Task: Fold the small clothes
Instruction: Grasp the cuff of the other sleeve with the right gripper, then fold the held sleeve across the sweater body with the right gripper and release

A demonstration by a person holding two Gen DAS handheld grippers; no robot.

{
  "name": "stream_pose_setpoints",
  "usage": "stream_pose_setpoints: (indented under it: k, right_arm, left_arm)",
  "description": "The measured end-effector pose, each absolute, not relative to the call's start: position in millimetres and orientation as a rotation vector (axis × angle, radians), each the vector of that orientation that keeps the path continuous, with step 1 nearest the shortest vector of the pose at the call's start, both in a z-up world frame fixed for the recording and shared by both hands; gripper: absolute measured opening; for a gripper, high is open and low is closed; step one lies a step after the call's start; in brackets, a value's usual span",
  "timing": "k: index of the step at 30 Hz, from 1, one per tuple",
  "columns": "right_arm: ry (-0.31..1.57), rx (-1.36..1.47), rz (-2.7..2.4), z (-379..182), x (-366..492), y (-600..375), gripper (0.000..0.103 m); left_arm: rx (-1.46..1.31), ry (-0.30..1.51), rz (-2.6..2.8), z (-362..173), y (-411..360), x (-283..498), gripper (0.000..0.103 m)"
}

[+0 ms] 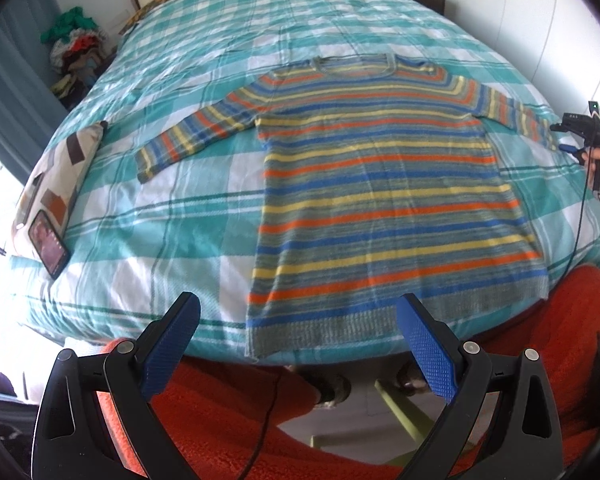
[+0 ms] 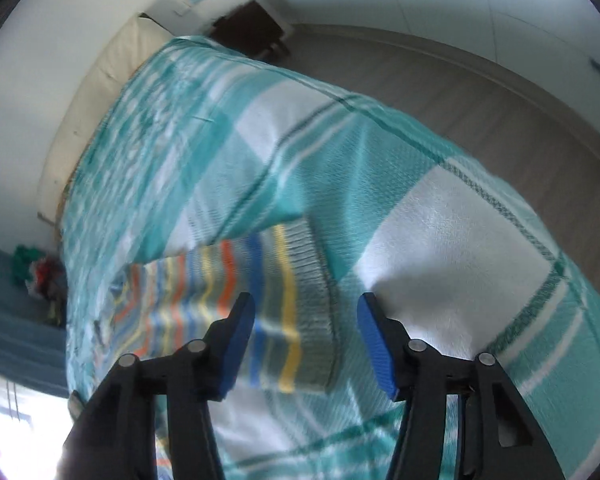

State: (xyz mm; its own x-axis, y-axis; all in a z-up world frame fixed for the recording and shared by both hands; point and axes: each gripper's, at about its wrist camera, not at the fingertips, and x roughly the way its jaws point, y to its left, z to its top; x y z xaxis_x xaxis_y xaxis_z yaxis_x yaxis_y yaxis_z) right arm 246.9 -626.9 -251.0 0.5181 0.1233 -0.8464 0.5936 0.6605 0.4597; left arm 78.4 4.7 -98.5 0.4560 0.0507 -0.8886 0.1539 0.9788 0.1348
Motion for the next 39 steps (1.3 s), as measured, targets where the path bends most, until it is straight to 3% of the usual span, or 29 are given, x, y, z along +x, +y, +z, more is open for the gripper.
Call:
stream_pose_setpoints:
  k: [2,8,10,19,23,29,32,34,39]
  right_arm:
    - [1.039,0.822,-0.348,-261,254,-625,0.049]
    - [1.169,0.590,-0.416,-270,276,-604,0.027]
    - [1.197,0.569,-0.386,-267,282,-599,0.004]
    - [0.944,0.653,-0.243,-158,295,-573,0.004]
    - [0.895,0.569,-0.037,-96,339,-496,0.004]
    - [0.927,0.419,0.214,-83,400,-345,0.004]
    - [0.940,0.418,0.349,-107,418,-291,0.011]
    - [0.996,0.449,0.411,-126,428,-274,0.051]
    - [0.942,0.325,0.338,-124,417,-304,0.052]
  left_arm:
    - [0.201,1.110,-0.049,-102,8,80,0.099]
    - [0.177,1.131,-0.048,-111,6,89,0.099]
    - [0.180,1.124,-0.064,-111,2,89,0.099]
    - [0.163,1.123,-0.069,-120,9,89,0.099]
    - [0.139,1.127,-0.071,-123,15,88,0.099]
    - [0.115,1.105,-0.055,-119,23,82,0.099]
    - [0.104,1.109,-0.041,-120,30,80,0.099]
    - [0.098,1.110,-0.025,-120,35,76,0.099]
    - [0.054,1.133,0.023,-129,55,71,0.099]
